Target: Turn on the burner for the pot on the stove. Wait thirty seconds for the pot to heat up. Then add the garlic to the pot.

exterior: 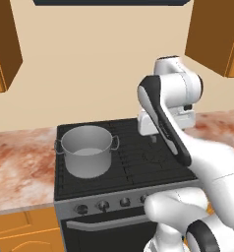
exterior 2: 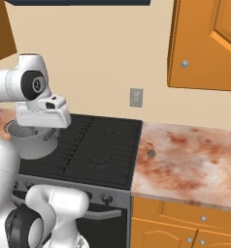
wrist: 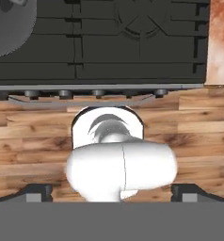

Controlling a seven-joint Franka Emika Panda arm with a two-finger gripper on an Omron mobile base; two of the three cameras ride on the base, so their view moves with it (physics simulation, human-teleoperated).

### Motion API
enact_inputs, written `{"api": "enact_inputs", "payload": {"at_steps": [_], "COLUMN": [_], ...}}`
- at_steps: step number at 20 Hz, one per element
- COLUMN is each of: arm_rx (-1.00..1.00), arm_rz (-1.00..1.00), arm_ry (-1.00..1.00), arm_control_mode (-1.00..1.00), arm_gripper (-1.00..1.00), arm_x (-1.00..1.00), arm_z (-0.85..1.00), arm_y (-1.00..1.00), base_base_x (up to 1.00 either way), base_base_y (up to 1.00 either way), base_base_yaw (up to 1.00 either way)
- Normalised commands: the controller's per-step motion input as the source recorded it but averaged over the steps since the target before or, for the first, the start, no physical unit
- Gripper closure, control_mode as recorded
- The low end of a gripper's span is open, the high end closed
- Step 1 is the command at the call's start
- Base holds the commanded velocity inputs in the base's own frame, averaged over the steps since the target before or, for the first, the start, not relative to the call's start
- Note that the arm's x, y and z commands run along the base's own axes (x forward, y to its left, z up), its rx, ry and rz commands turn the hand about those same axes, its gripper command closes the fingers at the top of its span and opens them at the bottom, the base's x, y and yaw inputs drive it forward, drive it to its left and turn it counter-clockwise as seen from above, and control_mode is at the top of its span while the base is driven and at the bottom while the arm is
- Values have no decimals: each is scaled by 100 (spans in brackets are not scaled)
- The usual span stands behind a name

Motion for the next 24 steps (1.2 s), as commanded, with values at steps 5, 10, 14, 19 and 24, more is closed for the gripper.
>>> {"api": "enact_inputs", "payload": {"at_steps": [5,10,14,19,24], "arm_rx": [0,0,0,0,0], "arm_rz": [0,0,0,0,0], "arm_ry": [-5,-10,-3,0,-7], "arm_control_mode": [-100,-100,-100,-100,-100], "arm_gripper": [-100,-100,-100,-100,-100], "arm_x": [81,67,49,35,31], "arm_z": [-23,-42,-30,-4,-10], "arm_y": [-60,-66,-66,-18,-2], "base_base_x": [0,0,0,0,0], "base_base_y": [0,0,0,0,0], "base_base_yaw": [0,0,0,0,0]}}
